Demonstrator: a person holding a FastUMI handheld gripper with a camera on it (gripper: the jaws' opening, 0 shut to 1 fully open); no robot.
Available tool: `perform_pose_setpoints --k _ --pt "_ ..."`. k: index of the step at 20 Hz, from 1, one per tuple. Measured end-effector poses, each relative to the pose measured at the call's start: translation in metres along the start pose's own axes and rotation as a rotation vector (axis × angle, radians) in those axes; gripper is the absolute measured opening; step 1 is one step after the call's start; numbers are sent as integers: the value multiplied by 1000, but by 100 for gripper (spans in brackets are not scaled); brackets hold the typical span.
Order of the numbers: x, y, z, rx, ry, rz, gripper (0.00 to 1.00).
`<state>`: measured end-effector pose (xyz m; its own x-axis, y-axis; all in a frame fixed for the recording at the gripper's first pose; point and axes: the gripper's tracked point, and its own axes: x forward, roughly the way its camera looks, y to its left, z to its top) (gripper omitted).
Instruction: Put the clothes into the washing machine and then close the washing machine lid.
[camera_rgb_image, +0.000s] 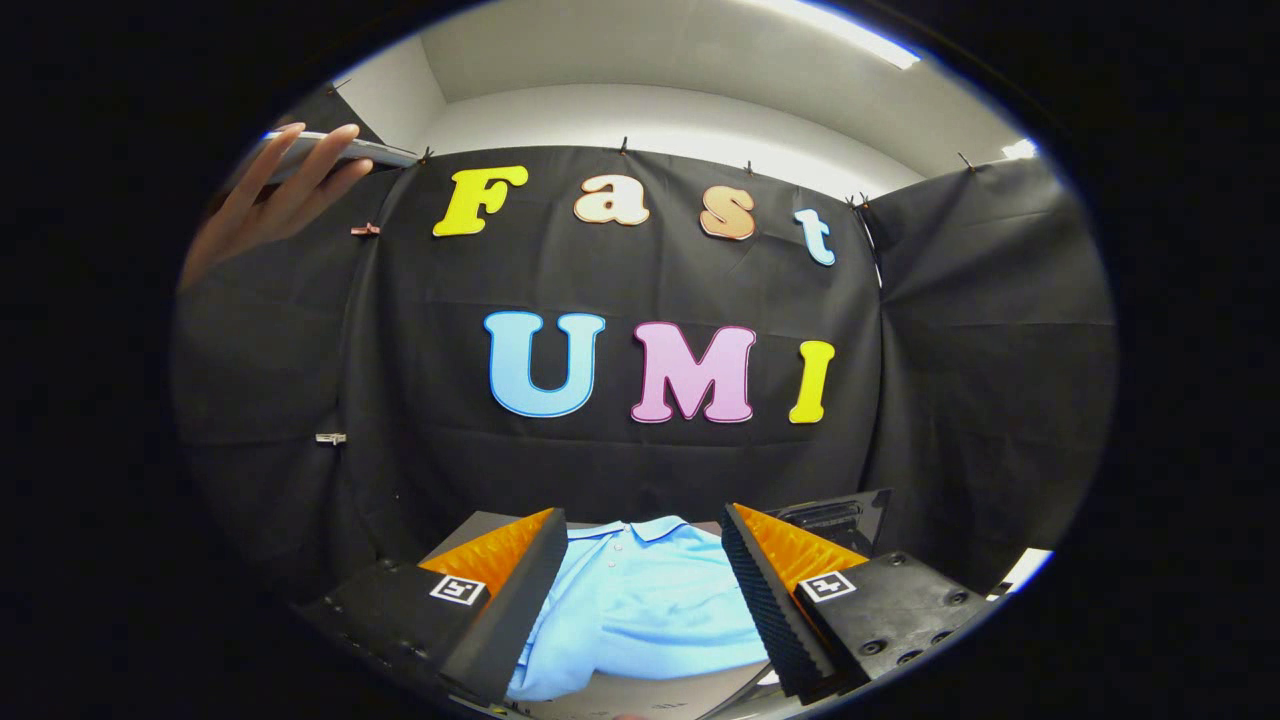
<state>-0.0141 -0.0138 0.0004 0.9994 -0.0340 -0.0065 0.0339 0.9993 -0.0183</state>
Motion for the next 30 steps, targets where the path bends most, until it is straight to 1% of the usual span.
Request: perform_pose_setpoints --k 6,10,13,15,17,19,22,26,27,30 --pt "15 4 -14 0 50 19 98" --pt "35 -1 -48 1 168 15 98" --pt "52 -3 -62 -10 208 19 98" --pt "65 4 -66 -39 221 46 98" --pt "79 17 -70 -58 242 90 98" --pt "92 25 -85 -77 302 116 98" --pt "108 28 -123 -86 441 121 98" --pt "128 25 -143 -51 545 102 98" --pt "126 24 -147 -47 566 101 98" --pt "132 24 -164 -50 638 116 98"
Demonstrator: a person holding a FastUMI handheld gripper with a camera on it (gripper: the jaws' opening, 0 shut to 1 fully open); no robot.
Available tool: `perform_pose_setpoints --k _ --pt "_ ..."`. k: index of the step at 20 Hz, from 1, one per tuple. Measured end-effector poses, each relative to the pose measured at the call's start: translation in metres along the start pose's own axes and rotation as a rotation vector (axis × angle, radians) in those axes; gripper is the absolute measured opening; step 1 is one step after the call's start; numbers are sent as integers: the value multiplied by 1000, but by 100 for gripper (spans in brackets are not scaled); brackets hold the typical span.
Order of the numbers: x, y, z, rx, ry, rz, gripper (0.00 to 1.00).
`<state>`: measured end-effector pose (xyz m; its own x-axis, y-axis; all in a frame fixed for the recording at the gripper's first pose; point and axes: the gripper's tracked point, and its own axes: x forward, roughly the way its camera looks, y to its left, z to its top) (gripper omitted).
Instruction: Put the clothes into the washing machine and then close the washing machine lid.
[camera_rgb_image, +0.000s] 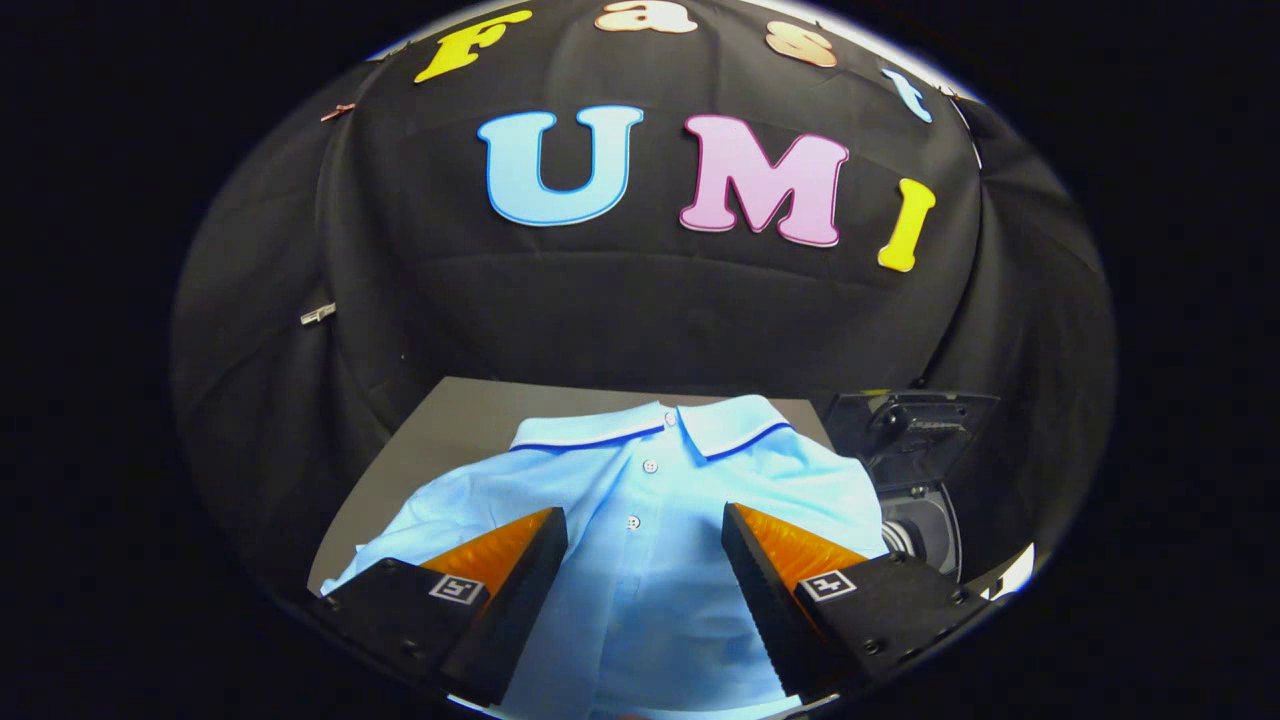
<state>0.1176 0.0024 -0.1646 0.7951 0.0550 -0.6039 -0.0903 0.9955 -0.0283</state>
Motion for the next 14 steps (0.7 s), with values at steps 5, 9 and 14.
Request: perform_pose_setpoints --k 5,9,14 --pt "16 0 -12 -66 72 3 98" --pt "20 2 -15 -50 117 25 99" --pt "20 0 -16 -14 131 44 99"
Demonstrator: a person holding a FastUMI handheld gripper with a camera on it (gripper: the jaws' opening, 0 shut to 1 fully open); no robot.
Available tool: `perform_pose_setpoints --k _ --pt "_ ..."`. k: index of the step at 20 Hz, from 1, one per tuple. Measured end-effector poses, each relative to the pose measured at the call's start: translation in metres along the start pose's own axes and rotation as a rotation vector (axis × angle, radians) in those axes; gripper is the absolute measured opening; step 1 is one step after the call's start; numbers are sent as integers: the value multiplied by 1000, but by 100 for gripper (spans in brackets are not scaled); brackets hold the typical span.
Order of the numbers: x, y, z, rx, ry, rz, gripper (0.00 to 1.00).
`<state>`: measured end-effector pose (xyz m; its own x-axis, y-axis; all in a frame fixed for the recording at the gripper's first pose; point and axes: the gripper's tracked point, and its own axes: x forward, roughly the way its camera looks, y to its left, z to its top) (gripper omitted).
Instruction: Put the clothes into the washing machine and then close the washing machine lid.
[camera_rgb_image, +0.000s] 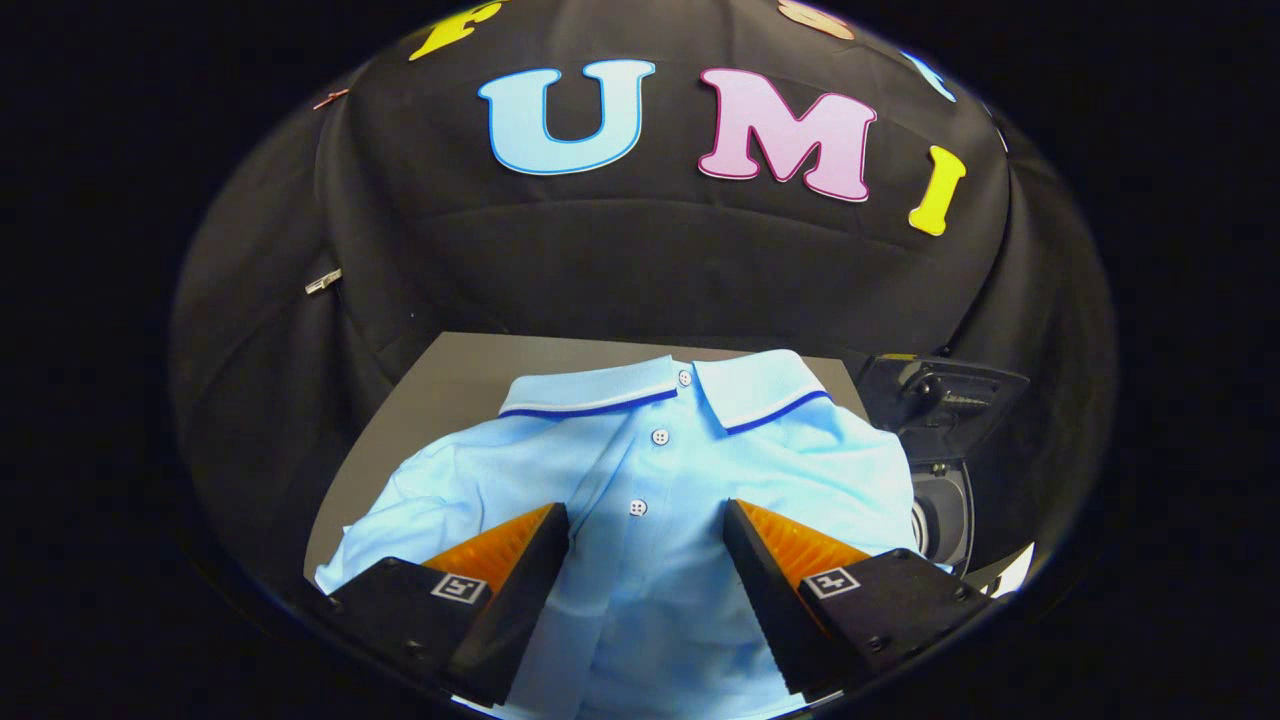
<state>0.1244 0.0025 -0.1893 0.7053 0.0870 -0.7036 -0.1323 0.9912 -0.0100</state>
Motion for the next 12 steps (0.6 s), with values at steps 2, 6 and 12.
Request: perform_pose_setpoints --k 2,6,12 --pt "0 0 0 -9 -4 -8 99" --pt "1 0 -1 1 11 -11 98" --pt "-1 11 -3 -32 21 49 69"
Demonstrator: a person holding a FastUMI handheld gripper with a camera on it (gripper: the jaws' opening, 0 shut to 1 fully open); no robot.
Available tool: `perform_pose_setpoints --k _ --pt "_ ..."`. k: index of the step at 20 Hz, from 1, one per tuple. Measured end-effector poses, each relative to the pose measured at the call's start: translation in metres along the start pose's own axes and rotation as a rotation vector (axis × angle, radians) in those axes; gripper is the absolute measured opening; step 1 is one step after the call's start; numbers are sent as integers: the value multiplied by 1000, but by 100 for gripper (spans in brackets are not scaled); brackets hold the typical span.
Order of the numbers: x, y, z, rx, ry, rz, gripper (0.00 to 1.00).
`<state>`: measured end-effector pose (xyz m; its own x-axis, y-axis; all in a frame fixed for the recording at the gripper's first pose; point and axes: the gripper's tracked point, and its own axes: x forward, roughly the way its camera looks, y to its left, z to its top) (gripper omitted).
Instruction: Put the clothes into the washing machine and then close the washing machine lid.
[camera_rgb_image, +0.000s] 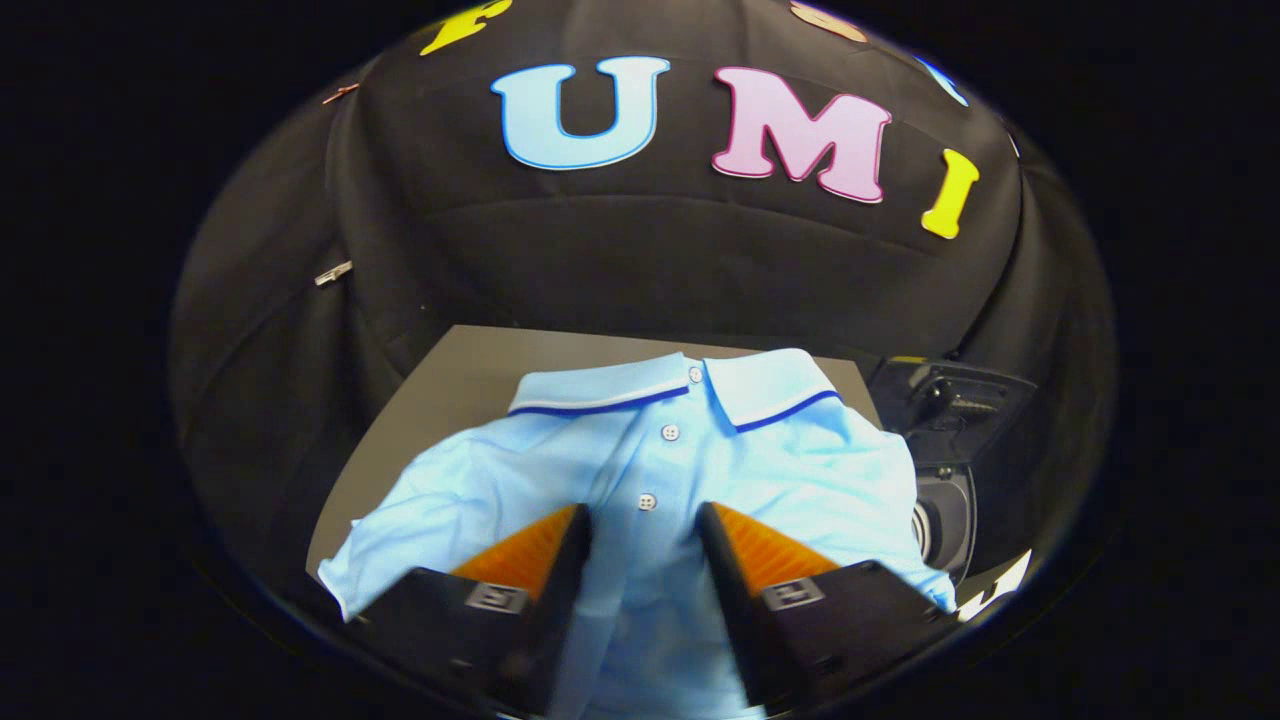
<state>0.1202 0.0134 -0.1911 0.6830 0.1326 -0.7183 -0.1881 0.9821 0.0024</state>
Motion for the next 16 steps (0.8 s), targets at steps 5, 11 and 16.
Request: perform_pose_setpoints --k 5,11,16 --pt "-2 -1 4 -88 -16 8 12" --pt "-29 4 29 -144 -157 29 4" --pt "-41 -3 37 -50 -179 68 4"
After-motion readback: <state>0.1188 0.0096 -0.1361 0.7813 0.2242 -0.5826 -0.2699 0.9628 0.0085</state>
